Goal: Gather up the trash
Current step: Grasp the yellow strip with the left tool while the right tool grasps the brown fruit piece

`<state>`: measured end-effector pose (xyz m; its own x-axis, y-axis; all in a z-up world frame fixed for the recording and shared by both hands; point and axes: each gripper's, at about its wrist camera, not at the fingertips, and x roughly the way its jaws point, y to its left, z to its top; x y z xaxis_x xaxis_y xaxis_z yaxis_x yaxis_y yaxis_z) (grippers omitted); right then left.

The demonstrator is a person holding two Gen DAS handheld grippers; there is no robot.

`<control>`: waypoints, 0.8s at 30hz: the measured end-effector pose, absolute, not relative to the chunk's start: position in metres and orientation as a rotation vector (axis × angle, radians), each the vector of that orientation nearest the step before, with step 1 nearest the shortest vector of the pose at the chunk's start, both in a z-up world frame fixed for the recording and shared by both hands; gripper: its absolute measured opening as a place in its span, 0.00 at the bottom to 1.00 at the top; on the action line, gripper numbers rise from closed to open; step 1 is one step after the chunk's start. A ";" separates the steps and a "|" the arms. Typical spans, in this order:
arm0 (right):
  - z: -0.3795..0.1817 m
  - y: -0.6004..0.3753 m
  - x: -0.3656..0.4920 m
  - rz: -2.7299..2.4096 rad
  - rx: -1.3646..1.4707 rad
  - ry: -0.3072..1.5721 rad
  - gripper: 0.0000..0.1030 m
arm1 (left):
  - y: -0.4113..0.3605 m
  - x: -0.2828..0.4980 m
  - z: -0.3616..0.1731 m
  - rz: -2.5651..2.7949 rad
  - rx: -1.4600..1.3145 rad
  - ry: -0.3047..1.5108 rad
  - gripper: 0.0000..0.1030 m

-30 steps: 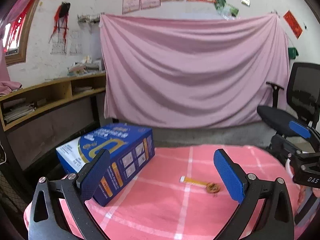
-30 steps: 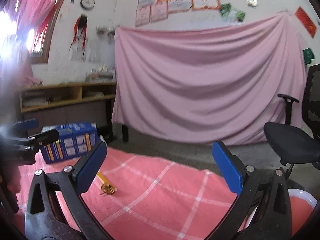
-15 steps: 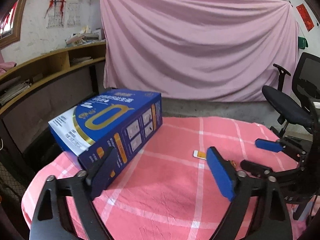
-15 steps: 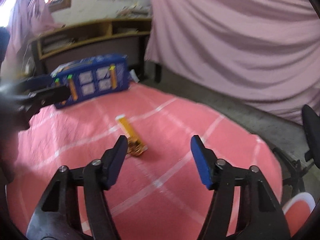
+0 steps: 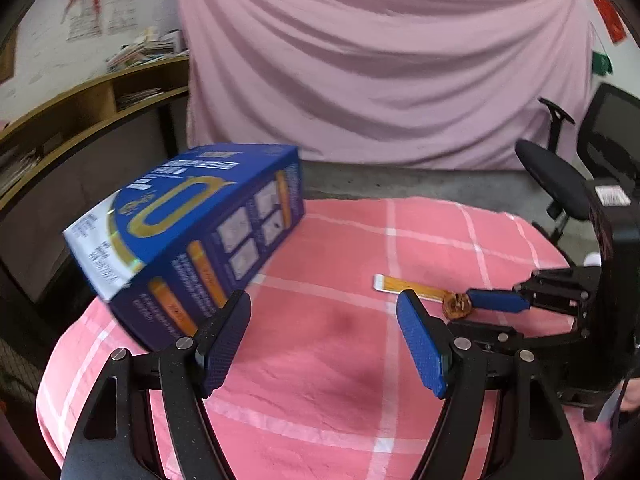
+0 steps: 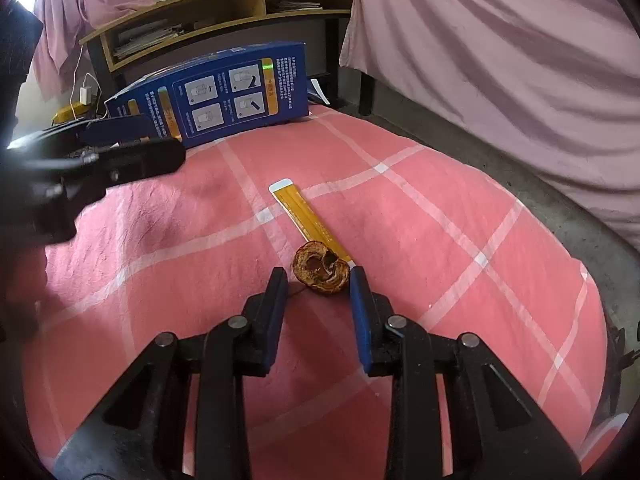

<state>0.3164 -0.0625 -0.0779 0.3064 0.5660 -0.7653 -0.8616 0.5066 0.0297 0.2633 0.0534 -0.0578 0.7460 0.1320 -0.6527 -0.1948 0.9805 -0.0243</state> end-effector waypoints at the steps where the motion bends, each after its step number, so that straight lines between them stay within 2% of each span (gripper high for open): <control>1: -0.078 -0.065 0.317 0.977 -0.427 0.806 0.48 | 0.051 0.266 -0.059 0.161 -0.088 0.720 0.68; 10: -0.079 -0.120 0.339 0.808 -0.390 0.841 0.48 | 0.035 0.305 -0.079 0.058 -0.028 0.896 0.68; 24: -0.082 -0.138 0.352 0.773 -0.323 0.902 0.49 | 0.019 0.343 -0.084 -0.085 0.188 0.882 0.68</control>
